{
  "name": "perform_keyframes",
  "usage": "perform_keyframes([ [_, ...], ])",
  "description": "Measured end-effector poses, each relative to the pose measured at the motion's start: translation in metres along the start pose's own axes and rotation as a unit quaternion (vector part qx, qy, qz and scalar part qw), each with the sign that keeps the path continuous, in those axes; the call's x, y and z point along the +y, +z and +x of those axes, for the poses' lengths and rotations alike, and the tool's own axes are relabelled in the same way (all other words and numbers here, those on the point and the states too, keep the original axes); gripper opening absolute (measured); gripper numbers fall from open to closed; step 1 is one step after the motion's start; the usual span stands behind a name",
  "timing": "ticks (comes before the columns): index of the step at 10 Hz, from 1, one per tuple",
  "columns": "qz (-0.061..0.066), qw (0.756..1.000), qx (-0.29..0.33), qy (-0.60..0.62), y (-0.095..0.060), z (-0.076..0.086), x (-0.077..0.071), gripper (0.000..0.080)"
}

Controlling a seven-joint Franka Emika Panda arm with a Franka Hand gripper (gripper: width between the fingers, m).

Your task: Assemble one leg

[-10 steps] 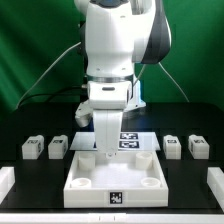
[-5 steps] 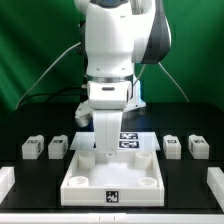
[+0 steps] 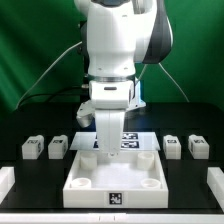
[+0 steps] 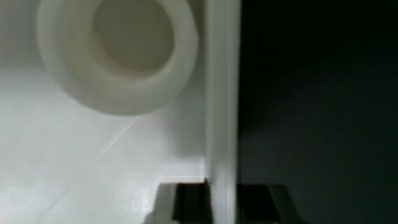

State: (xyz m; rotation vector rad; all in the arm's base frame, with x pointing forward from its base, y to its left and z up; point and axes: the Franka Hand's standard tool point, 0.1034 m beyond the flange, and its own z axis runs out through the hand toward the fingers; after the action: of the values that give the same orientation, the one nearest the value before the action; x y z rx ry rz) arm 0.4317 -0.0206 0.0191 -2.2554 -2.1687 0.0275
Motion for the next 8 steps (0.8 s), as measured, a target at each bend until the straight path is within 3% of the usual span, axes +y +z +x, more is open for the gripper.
perform_keyframes([
  [2,-0.005,1.0,0.006,0.003,0.001,0.019,0.012,0.0057],
  [3,-0.012,1.0,0.012,0.005,0.001,0.034,0.021,0.0057],
  [4,-0.028,0.999,0.02,-0.007,0.0,0.05,0.031,0.0057],
  [6,-0.039,0.999,0.031,0.007,-0.001,0.073,0.046,0.0057],
  [8,-0.043,0.999,0.033,0.002,-0.001,0.081,0.055,0.0057],
])
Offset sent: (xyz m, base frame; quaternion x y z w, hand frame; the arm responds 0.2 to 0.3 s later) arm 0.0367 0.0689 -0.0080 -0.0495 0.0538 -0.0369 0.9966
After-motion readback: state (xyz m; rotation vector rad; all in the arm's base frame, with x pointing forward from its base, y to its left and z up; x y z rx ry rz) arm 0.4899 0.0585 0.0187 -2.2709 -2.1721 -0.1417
